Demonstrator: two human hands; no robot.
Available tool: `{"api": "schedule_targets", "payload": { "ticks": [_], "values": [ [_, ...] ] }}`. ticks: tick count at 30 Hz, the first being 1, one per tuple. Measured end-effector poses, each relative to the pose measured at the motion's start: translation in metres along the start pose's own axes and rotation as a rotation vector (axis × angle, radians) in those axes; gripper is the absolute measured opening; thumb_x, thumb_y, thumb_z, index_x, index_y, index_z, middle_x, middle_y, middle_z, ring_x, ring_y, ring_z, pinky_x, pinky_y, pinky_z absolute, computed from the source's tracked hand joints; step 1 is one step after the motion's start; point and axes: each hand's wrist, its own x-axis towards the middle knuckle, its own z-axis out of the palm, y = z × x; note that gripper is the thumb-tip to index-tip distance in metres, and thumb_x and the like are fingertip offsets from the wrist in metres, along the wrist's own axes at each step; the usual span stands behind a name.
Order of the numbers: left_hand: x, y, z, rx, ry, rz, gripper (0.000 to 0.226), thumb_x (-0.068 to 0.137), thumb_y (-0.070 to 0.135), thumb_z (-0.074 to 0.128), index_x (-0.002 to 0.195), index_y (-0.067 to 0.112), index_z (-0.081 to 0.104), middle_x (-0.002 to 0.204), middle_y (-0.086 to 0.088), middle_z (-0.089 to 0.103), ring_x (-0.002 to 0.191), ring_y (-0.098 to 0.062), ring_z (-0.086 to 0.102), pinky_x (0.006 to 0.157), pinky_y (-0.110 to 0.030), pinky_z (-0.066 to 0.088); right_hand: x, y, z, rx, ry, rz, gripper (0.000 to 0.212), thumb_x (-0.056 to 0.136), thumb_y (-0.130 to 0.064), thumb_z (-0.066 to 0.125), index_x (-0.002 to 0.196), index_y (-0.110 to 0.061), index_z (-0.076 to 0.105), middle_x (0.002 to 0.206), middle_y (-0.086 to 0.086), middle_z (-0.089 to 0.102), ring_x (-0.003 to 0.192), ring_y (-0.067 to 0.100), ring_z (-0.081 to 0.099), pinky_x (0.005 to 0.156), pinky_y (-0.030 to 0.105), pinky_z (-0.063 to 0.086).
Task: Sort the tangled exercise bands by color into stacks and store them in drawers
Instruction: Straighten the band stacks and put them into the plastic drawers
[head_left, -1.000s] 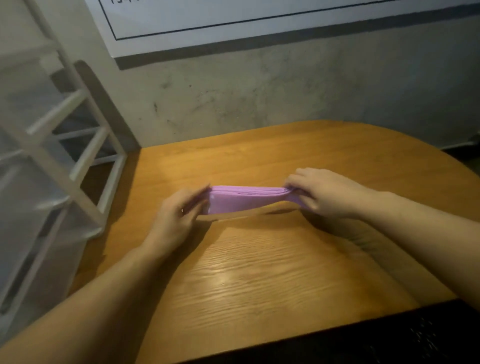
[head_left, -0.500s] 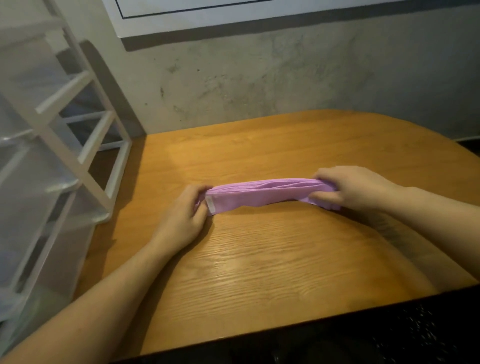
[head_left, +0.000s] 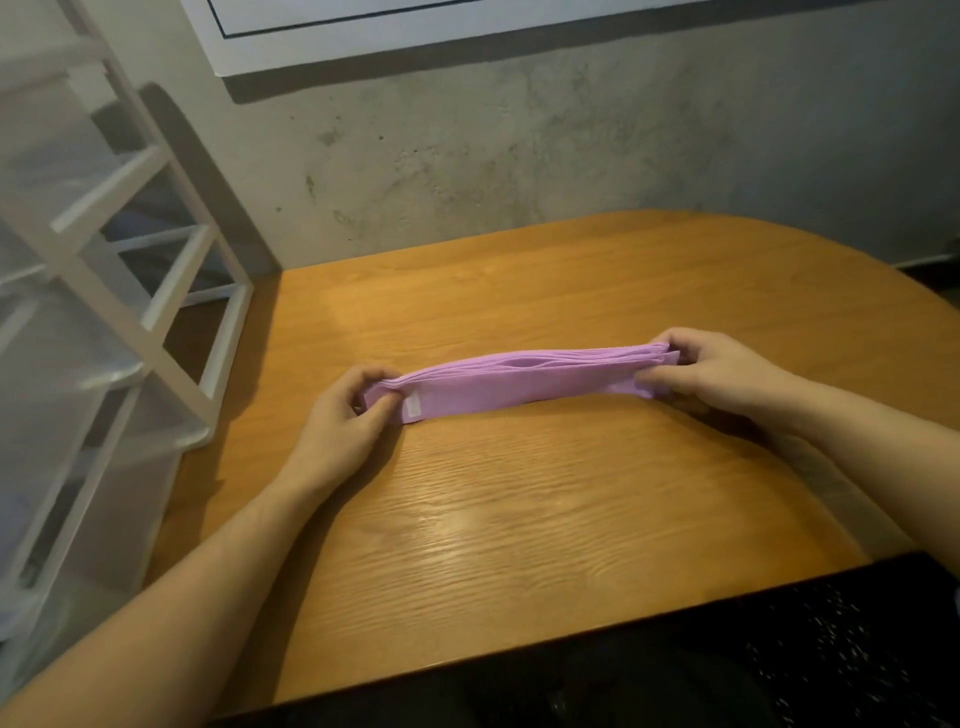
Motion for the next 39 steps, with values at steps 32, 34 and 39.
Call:
{"api": "schedule_targets", "payload": {
  "ticks": [32, 34, 39],
  "values": [
    [-0.018, 0.003, 0.0, -0.411, 0.16, -0.282, 0.03, 0.092, -0.002, 0.063, 0.115, 0.017, 0.062, 0.102, -0.008, 0.062, 0.043, -0.007, 0.052, 0.045, -0.02, 0.044, 0.035, -0.154, 0.147, -0.265, -0.02, -0.223, 0.052, 0.085, -0.011, 0.068, 0.134, -0.02, 0.054, 0.072, -0.002, 0.048, 0.059, 0.011, 0.044, 0.047, 0.015, 0.032],
    [-0.018, 0.004, -0.001, -0.426, 0.16, -0.286, 0.03, 0.092, -0.001, 0.063, 0.117, 0.016, 0.062, 0.101, -0.011, 0.062, 0.042, -0.007, 0.052, 0.043, -0.021, 0.045, 0.034, -0.157, 0.171, -0.28, -0.053, -0.267, 0.055, 0.084, -0.014, 0.07, 0.135, -0.021, 0.051, 0.073, -0.002, 0.047, 0.061, 0.009, 0.045, 0.05, 0.015, 0.034],
    [-0.017, 0.006, -0.004, -0.46, 0.17, -0.314, 0.027, 0.097, 0.004, 0.058, 0.122, 0.015, 0.061, 0.091, -0.006, 0.063, 0.045, -0.009, 0.057, 0.044, -0.024, 0.049, 0.03, -0.153, 0.207, -0.289, -0.055, -0.299, 0.056, 0.082, -0.023, 0.07, 0.135, -0.025, 0.05, 0.078, -0.004, 0.056, 0.076, 0.016, 0.055, 0.068, 0.029, 0.043]
  ]
}}
